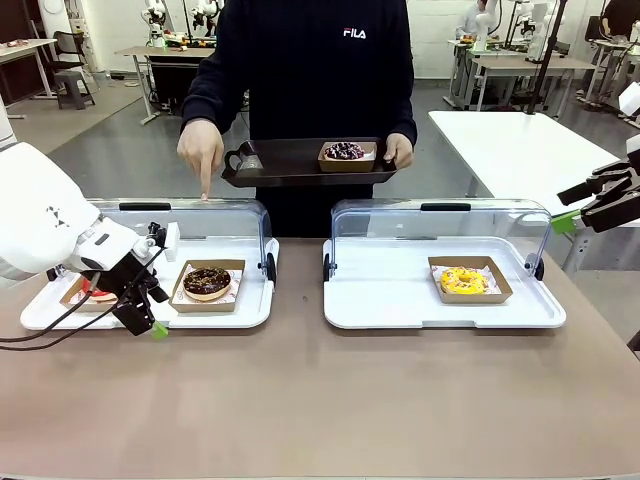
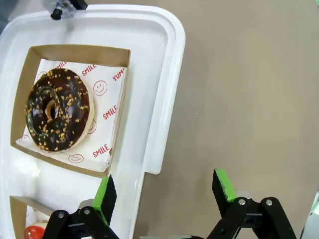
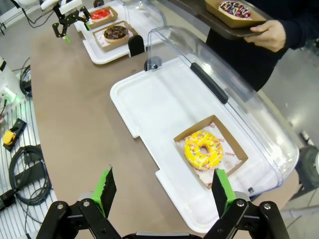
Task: Provide the desired donut to the person.
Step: Pick up and lift the Paper togo box containing the Donut pointed at by the person.
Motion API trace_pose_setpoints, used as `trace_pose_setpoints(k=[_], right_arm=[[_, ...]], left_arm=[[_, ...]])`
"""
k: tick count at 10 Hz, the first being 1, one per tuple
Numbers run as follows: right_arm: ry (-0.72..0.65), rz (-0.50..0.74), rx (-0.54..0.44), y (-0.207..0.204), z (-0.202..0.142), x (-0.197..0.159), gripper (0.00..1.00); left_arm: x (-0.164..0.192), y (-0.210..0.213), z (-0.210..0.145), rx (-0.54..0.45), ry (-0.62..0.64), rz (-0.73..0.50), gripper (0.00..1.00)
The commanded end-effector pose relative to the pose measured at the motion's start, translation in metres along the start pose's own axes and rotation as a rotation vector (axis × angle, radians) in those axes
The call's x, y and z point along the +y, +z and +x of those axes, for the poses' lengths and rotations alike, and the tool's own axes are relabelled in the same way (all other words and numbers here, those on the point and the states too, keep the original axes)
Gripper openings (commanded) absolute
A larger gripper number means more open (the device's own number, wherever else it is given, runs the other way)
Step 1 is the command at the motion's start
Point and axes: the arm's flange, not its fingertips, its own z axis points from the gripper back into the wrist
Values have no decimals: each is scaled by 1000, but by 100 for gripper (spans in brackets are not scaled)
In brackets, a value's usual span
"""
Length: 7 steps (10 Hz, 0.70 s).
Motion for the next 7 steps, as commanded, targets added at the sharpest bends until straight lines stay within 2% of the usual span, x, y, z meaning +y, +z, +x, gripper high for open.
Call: trace_pose_setpoints(k=[1,3,7], right_arm=[[11,9,-4,0,-2,0,100],[11,9,-4,0,-2,0,100],[11,9,-4,0,-2,0,100]], left_arm=[[17,7,11,64,-91,6,100],[30,4,16,109,-167,-1,100],[49,-16,37,179,-161,38,100]])
